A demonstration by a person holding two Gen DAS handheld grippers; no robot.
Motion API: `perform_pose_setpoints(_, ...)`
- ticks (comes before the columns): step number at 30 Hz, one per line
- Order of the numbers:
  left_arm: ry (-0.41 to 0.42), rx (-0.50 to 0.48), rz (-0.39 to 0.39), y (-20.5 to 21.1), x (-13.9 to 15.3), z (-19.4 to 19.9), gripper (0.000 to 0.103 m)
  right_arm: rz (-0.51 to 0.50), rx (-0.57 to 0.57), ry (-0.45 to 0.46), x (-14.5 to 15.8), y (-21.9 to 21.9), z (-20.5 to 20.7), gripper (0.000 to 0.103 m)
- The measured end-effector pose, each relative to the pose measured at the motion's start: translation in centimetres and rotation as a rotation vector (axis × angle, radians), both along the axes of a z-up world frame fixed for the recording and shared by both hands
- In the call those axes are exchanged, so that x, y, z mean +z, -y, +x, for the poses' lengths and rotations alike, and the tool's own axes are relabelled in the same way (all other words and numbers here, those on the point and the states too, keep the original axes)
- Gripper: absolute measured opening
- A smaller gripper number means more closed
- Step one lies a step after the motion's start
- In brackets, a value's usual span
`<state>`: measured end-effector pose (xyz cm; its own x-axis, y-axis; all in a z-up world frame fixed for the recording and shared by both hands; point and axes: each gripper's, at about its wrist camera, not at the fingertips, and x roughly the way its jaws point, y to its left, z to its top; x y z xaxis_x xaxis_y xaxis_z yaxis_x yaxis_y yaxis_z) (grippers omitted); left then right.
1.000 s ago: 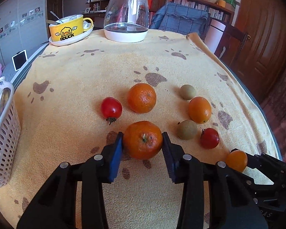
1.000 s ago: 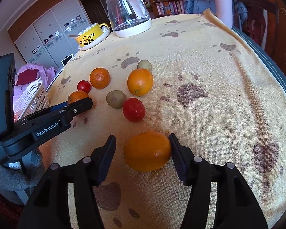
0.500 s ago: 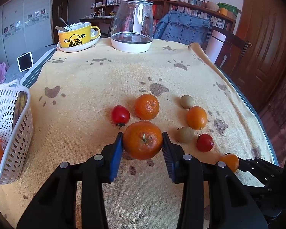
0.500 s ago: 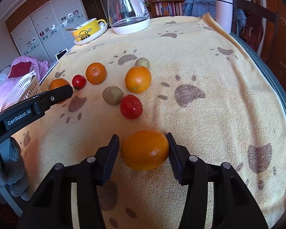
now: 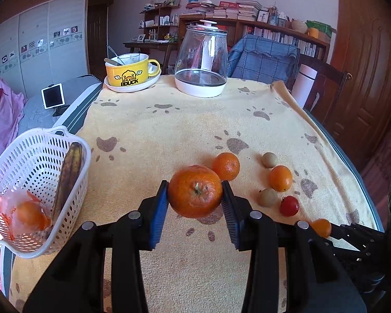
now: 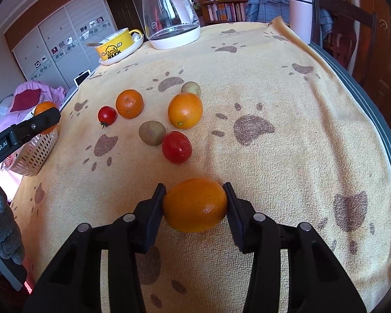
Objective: Organize fruits
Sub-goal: 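Carry the tangerine with the left tool over the white basket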
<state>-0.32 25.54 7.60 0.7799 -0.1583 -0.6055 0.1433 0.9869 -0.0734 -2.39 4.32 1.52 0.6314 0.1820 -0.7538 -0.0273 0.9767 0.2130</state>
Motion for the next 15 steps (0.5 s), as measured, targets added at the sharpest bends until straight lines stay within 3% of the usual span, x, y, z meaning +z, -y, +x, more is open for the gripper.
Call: perform_pose_setpoints(15,0.074,0.113,-0.040,-5.7,2.3,-2.2,0.041,-0.022,0.043,0.019,1.7,-2.4,-0.8,0.045)
